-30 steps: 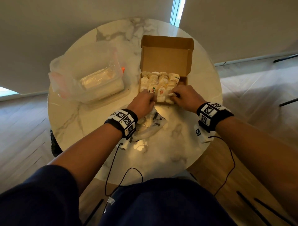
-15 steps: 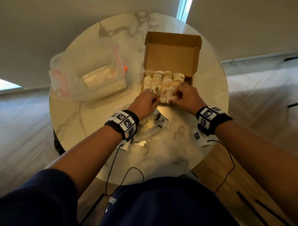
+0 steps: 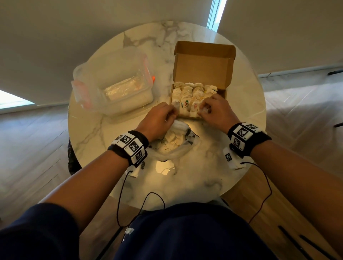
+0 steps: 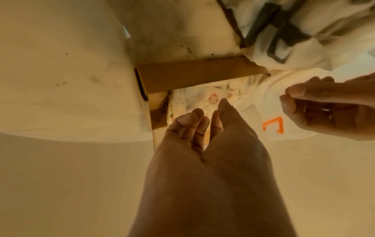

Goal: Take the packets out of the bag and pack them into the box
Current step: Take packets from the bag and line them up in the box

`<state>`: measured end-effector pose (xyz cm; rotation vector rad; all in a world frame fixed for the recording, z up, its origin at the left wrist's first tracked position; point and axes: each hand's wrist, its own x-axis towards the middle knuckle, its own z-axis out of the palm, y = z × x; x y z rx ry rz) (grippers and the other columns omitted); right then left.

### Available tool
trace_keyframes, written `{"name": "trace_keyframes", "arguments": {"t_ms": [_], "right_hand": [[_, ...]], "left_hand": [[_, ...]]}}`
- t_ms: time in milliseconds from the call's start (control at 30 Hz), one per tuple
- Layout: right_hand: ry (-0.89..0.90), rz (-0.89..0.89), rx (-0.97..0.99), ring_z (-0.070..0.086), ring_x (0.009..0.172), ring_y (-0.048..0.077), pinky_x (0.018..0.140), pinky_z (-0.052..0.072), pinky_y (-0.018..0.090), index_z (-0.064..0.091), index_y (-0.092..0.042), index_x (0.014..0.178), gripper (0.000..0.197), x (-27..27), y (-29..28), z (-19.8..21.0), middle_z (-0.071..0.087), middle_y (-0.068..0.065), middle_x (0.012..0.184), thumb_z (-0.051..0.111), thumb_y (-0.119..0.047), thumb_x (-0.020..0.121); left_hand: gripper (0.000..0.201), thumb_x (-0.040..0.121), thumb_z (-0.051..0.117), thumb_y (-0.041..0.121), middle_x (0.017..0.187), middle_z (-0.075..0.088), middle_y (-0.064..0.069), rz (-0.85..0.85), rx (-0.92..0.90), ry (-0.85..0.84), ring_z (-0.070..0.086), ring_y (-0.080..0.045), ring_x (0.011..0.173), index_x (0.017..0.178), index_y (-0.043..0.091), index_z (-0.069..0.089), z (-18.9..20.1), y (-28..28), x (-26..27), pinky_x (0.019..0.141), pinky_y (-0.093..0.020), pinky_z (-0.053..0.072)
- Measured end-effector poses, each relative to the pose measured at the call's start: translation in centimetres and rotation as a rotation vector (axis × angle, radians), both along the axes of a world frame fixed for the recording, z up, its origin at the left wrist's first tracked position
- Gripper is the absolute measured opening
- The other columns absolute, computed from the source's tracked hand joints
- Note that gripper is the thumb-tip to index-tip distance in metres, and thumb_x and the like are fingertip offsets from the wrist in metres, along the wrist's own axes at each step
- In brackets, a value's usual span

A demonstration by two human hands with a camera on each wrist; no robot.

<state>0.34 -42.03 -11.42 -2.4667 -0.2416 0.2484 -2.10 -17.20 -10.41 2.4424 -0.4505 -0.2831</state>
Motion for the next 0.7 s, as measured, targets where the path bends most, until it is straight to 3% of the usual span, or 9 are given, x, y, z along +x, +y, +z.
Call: {"name": "trace_keyframes", "arguments": {"t_ms": [167,300,400,533,700], "right_hand": [[-0.047,0.105,0.062,0.055,0.076,0.012,0.07,0.049,0.027,0.07,-0.018,0.088,0.002,-1.7,2.7,1.7,0.06,0.0,0.087,0.07,-0.018,0.086],[0.029,0.2,0.123,0.056,0.074,0.002,0.066,0.046,0.012,0.07,-0.015,0.089,0.006,-3.8,4.8,2.3,0.064,-0.006,0.084,0.065,-0.011,0.088],[0.108,0.246,0.142,0.062,0.078,0.01,0.073,0.053,0.025,0.071,-0.012,0.091,0.008,-5.2,5.8,1.9,0.068,-0.001,0.085,0.064,-0.01,0.088],[0.14,0.273,0.1,0.063,0.08,0.017,0.077,0.054,0.038,0.072,-0.012,0.09,0.009,-6.4,6.0,0.8,0.07,0.002,0.087,0.064,-0.01,0.086],[0.152,0.264,0.077,0.064,0.083,0.019,0.078,0.053,0.038,0.073,-0.011,0.09,0.01,-6.8,5.8,0.3,0.072,0.004,0.089,0.065,-0.01,0.085]], "left_hand": [[0.014,0.096,0.057,0.023,0.095,0.065,0.006,0.008,0.009,0.028,0.057,-0.01,0.084,0.105,0.019,0.067,0.6,2.7,-2.9,0.073,-0.023,0.045],[0.012,0.095,0.06,0.022,0.097,0.067,0.004,-0.075,0.072,0.075,0.06,-0.012,0.086,0.103,0.018,0.068,-1.0,3.6,-5.2,0.078,-0.031,0.05],[0.021,0.092,0.062,0.017,0.111,0.066,-0.004,-0.123,0.105,0.063,0.06,-0.02,0.099,0.112,0.014,0.068,-2.4,3.2,-5.9,0.087,-0.032,0.049],[0.042,0.086,0.064,0.013,0.127,0.061,-0.012,-0.12,0.15,0.038,0.056,-0.027,0.116,0.127,0.01,0.063,-3.5,2.3,-5.8,0.099,-0.035,0.042],[0.051,0.084,0.068,0.017,0.133,0.054,-0.013,-0.112,0.226,0.051,0.053,-0.03,0.117,0.135,0.014,0.057,-3.8,1.6,-5.3,0.099,-0.037,0.044]]}}
